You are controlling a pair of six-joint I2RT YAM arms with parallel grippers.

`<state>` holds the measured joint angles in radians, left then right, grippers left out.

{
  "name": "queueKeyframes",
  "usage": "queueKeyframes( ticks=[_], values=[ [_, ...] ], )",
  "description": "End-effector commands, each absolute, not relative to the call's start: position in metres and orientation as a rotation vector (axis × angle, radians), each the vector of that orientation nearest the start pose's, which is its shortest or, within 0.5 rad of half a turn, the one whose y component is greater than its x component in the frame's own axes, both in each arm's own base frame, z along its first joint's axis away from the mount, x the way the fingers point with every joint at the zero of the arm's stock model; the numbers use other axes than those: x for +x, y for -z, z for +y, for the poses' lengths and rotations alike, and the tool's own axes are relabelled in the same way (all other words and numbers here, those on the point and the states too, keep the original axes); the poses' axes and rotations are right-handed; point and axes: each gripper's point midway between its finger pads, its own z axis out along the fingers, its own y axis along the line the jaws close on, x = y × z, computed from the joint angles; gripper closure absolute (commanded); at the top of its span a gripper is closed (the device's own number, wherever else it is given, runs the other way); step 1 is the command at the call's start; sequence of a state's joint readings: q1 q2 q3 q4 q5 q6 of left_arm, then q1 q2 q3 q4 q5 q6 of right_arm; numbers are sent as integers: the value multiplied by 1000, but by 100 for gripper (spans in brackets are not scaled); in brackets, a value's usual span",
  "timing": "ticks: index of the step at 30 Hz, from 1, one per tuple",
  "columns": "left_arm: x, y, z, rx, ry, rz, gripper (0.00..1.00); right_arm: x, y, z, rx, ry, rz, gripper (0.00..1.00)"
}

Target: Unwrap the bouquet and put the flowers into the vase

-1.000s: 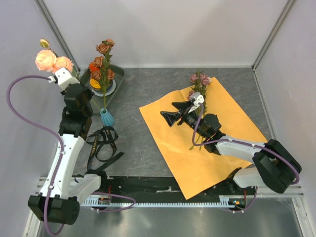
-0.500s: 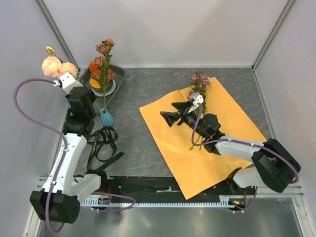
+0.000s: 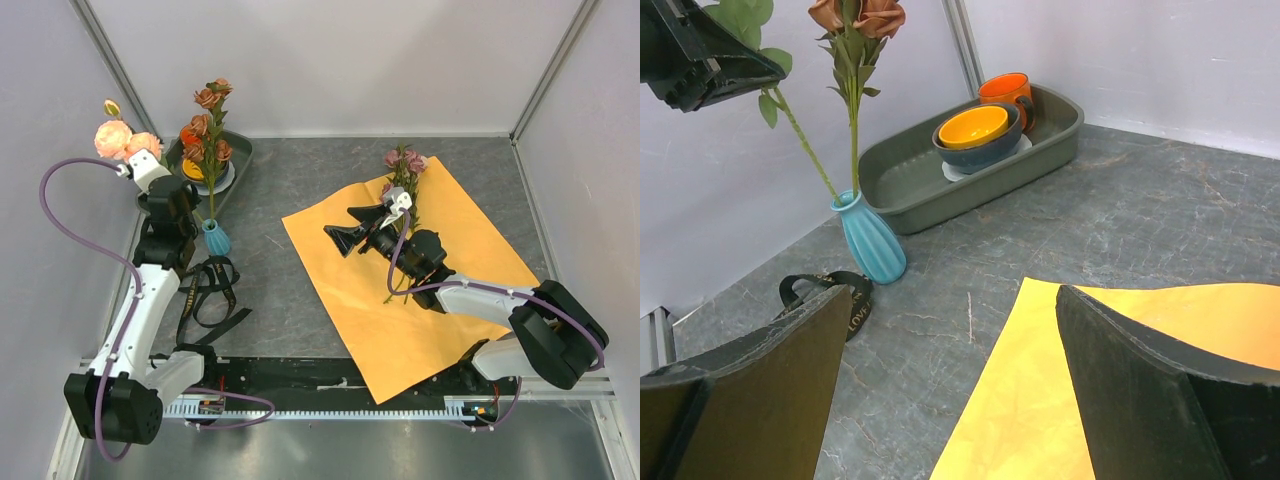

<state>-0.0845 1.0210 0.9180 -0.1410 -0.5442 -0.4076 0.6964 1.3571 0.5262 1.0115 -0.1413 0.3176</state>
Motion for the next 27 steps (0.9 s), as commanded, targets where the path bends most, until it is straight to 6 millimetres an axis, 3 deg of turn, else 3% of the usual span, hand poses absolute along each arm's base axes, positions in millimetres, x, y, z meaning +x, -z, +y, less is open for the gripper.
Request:
queueKeyframes(
  ticks=[1, 17, 27],
  values=[
    [359, -288, 49, -706, -99, 1599, 94, 304, -258, 304, -402, -944, 1335, 9],
    [366, -271, 45, -722, -82, 1657, 91, 303, -258, 304, -405, -943, 1336, 9],
    [366, -267, 45, -733, -87, 1673, 76, 303, -257, 304, -406, -941, 1337, 9]
  ],
)
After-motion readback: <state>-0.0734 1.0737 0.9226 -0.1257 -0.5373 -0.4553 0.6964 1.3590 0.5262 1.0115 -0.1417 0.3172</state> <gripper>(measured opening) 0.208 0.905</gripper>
